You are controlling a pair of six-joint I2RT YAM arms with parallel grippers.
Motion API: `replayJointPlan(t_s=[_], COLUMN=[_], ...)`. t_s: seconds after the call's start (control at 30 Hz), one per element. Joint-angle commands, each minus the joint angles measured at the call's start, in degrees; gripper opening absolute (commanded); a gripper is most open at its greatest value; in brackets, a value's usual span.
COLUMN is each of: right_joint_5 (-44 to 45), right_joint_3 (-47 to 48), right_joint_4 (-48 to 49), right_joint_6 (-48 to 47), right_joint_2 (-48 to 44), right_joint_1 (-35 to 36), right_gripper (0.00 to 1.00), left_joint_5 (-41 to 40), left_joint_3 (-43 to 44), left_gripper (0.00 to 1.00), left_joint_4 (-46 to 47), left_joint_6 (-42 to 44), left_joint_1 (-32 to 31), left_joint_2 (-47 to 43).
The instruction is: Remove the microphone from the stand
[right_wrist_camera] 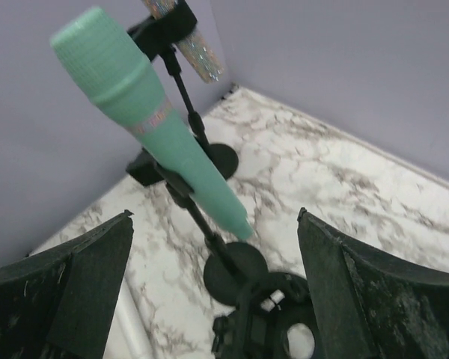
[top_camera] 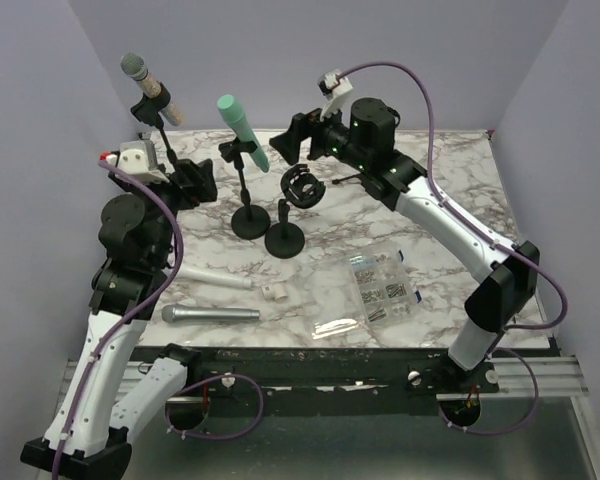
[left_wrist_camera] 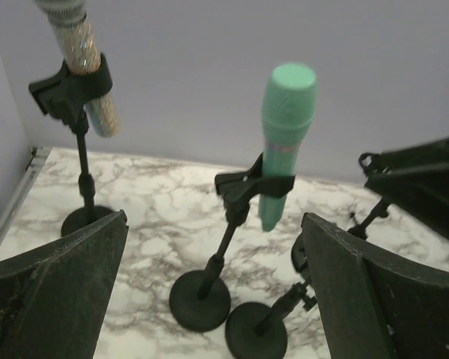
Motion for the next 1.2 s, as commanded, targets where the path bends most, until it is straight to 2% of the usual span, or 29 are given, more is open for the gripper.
replayJointPlan(t_s=[0.0,0.1,0.2,0.3,0.37,0.47,0.57,0.67,0.8,0.97,1.03,1.07,1.17], right_joint_5=[0.4,-1.9,-2.9,-2.6,-2.6,-1.9,-1.6,-1.3,-1.0,-1.0,-1.4,-1.6,-1.7], right_joint_3=[11.5,16.8,20.2,24.7,26.9,28.5,31.8,33.1,34.4,35.3,36.2,36.5,37.3], right_joint_4=[2.9,2.9,3.3,2.9,1.5,2.3,1.0,0.2,-0.7,-0.4,-0.6,-0.6,-1.1], right_joint_6=[-5.8,-8.3,-10.3,-10.2,-10.1,-10.3,-10.2,-10.1,-9.2,-9.2,-8.9,-8.7,-8.6], right_joint_2=[7.3,11.4,14.5,17.9,19.6,21.8,24.3,25.5,26.2,26.7,27.3,27.5,27.9], right_joint_1=[2.9,4.5,6.2,7.0,7.3,7.8,7.8,7.9,7.8,7.9,7.8,7.9,7.8], right_gripper=[0.89,0.88,0.89,0.90,0.89,0.87,0.85,0.84,0.82,0.82,0.81,0.82,0.81], left_joint_5=[-3.9,-0.6,6.4,17.5,28.0,37.3,43.0,44.9,49.9,57.2,58.0,58.4,63.3], left_joint_3=[-8.4,-13.8,-17.5,-16.5,-16.9,-19.4,-21.1,-23.0,-27.0,-27.5,-28.5,-27.9,-22.8], left_gripper=[0.99,0.99,0.98,0.99,0.99,0.99,0.98,0.97,0.96,0.90,0.84,0.83,0.79], left_joint_4=[-11.2,-9.2,-4.8,-3.4,0.6,12.0,23.7,34.9,57.1,80.9,94.9,98.4,97.5], left_joint_6=[0.7,-1.3,-1.9,-6.1,-10.4,-17.8,-20.6,-17.9,-12.9,-15.7,-17.4,-18.4,-18.0], left_joint_1=[0.5,1.0,2.9,9.9,15.4,22.6,25.6,26.5,27.0,27.6,27.6,27.6,26.9], left_joint_2=[-2.7,-5.9,-5.2,-0.8,1.4,3.9,8.7,12.9,20.6,32.3,36.9,38.8,42.6])
